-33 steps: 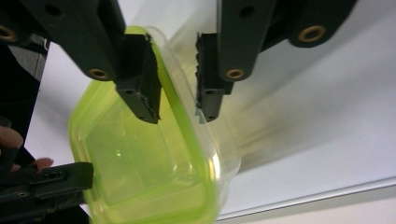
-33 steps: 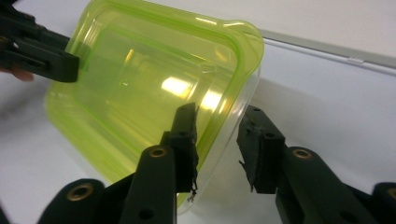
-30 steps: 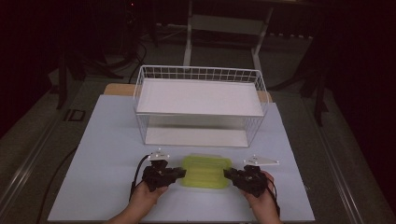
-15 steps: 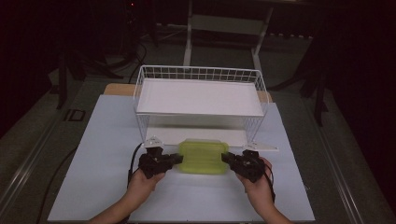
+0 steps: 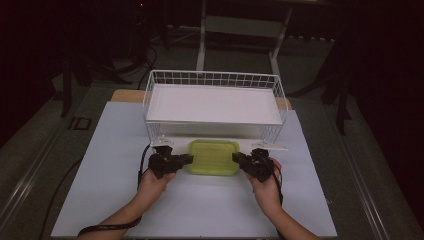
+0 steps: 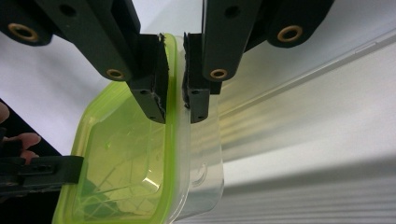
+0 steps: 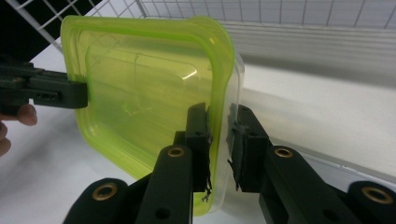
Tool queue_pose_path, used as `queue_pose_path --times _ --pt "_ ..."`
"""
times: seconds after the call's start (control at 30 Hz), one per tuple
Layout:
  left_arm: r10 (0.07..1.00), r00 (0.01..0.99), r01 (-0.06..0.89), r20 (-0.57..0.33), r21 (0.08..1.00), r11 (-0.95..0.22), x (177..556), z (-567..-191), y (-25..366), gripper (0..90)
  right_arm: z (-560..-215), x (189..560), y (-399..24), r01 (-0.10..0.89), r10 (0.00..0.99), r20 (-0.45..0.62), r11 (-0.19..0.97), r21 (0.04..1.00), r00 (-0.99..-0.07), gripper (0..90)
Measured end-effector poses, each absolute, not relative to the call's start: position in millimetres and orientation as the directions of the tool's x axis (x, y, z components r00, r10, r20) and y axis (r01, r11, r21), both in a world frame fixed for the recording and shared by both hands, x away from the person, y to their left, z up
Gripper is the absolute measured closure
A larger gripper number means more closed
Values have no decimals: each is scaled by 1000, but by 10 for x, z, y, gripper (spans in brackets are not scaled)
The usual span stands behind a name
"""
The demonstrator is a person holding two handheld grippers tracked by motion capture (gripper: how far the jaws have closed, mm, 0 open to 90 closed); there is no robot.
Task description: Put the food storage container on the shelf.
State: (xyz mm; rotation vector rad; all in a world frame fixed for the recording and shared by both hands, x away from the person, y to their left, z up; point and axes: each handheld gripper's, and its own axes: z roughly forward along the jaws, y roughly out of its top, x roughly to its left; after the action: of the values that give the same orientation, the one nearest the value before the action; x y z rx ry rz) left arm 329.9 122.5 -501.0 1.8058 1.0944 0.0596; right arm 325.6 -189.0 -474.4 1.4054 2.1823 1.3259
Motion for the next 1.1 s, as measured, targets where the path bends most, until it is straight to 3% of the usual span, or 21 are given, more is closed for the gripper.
queue_pose_path --times 0.5,1.1 --pt "701 565 671 -435 737 -83 3526 -5109 1270 807 -4849 3505 -1794 611 837 234 144 779 -495 788" --pt "718 565 635 -406 770 -65 3633 -5128 1237 766 -4887 3641 -1773 595 860 211 127 793 -464 758"
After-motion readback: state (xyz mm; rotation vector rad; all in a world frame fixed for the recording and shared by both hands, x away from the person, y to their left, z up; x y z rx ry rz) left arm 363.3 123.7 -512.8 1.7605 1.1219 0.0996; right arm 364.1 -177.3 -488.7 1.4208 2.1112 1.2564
